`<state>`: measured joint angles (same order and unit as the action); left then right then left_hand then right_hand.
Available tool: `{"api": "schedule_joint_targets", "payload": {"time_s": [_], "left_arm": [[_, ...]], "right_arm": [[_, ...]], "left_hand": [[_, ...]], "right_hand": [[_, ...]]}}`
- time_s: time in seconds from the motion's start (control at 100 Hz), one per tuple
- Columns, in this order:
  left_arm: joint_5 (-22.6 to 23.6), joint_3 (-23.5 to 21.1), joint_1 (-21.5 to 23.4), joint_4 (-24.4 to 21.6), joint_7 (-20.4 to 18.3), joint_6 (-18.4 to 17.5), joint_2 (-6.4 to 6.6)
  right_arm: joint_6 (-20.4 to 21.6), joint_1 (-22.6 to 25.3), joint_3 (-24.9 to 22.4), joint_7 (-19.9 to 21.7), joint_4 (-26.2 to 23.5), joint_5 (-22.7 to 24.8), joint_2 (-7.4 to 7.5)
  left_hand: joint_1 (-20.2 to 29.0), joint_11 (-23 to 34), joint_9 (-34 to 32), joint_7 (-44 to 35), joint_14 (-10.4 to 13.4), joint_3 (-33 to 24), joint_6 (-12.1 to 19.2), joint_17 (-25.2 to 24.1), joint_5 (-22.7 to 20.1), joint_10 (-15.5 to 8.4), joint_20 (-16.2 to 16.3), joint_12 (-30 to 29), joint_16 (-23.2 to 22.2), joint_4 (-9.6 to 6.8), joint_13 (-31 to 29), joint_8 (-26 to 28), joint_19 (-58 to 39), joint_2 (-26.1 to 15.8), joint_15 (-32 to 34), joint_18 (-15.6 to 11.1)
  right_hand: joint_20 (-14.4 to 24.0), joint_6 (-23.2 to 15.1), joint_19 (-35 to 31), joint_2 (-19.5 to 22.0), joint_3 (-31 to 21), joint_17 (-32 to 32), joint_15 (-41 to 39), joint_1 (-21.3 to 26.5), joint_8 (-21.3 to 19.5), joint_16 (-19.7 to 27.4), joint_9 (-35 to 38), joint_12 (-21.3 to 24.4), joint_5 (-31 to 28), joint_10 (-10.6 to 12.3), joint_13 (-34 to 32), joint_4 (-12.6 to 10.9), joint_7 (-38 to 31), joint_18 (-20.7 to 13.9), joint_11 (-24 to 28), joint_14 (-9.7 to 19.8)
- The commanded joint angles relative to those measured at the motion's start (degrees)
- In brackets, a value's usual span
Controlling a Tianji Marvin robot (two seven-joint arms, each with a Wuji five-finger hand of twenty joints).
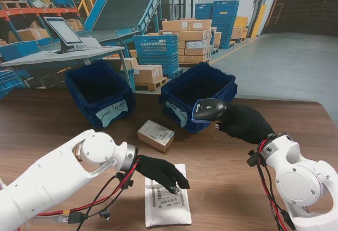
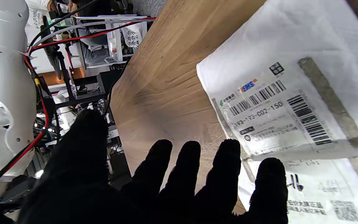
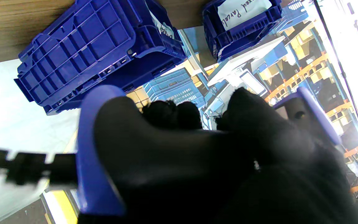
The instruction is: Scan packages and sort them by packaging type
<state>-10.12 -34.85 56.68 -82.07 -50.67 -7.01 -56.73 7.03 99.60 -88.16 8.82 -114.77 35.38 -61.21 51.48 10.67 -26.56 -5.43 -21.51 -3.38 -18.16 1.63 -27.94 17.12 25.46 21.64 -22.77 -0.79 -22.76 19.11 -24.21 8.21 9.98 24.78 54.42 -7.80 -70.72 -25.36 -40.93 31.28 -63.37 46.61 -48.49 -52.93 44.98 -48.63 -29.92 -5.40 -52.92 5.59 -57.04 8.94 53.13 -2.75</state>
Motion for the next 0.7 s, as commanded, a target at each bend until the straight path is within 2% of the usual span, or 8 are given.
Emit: {"api": "schedule_joint_targets", "payload": {"time_s": [0.0, 0.19, 0.42, 0.69], "left_arm": [[-0.41, 0.25, -0.38, 1.4, -0.78, 0.12, -1.09], [-2.34, 5.17, -4.17, 6.33, -0.38, -0.1, -2.84], [-0.87, 7.79, -5.93, 10.21, 5.37, 0.58, -5.82], [-0.46, 9.74, -7.8, 14.17, 9.65, 1.81, -9.12]], "right_arm": [[-0.03, 0.26, 0.06, 0.45, -0.55, 0.37, -0.52], [-0.34, 0.56, -0.54, 0.55, -1.18, 0.41, -0.54], [-0.51, 0.46, -0.33, -0.16, -0.98, -0.01, -0.7], [-0.2, 0.59, 0.06, -0.28, -0.72, -0.16, -0.7]], "left_hand": [[2.39, -1.38, 2.42, 0.83, 0.93, 1.97, 0.69, -0.59, 1.42, -0.47, 0.72, -0.61, 0.74, -1.67, 1.83, -0.02, 1.1, -1.89, -0.85, -1.18], [2.67, -1.7, 2.74, 0.9, 1.03, 2.4, 0.67, -0.62, 1.63, -0.37, 0.95, -0.63, 0.82, -1.82, 2.15, -0.01, 1.39, -2.02, -1.0, -1.23], [3.0, -2.09, 3.31, 0.93, 1.22, 2.63, 0.64, -0.99, 1.75, -0.58, 1.04, -0.68, 1.16, -1.99, 3.48, 0.01, 1.99, -1.8, -1.61, -1.33], [2.93, -2.56, 3.87, 1.13, 1.48, 2.83, 0.84, -1.36, 2.34, -0.57, 1.05, -0.8, 1.48, -2.06, 4.31, -0.05, 2.89, -1.89, -1.96, -1.32]], "right_hand": [[0.83, -3.82, -1.05, 5.07, -6.24, 0.23, -0.23, 5.97, -0.48, 0.33, 0.53, -0.17, -4.88, 0.0, -0.26, 0.4, -1.46, -0.09, -0.37, -0.25], [0.8, -3.72, -1.04, 5.03, -6.3, 0.24, -0.25, 6.03, -0.46, 0.33, 0.52, -0.19, -4.88, -0.17, -0.22, 0.4, -1.5, 0.01, -0.34, -0.31], [0.8, -3.76, -1.06, 5.02, -6.27, 0.21, -0.27, 6.03, -0.43, 0.33, 0.55, -0.19, -4.89, -0.14, -0.19, 0.43, -1.51, -0.03, -0.32, -0.16], [0.79, -3.76, -1.06, 5.05, -6.25, 0.19, -0.22, 6.01, -0.42, 0.36, 0.49, -0.18, -4.84, -0.09, -0.17, 0.41, -1.49, 0.01, -0.35, -0.19]]}}
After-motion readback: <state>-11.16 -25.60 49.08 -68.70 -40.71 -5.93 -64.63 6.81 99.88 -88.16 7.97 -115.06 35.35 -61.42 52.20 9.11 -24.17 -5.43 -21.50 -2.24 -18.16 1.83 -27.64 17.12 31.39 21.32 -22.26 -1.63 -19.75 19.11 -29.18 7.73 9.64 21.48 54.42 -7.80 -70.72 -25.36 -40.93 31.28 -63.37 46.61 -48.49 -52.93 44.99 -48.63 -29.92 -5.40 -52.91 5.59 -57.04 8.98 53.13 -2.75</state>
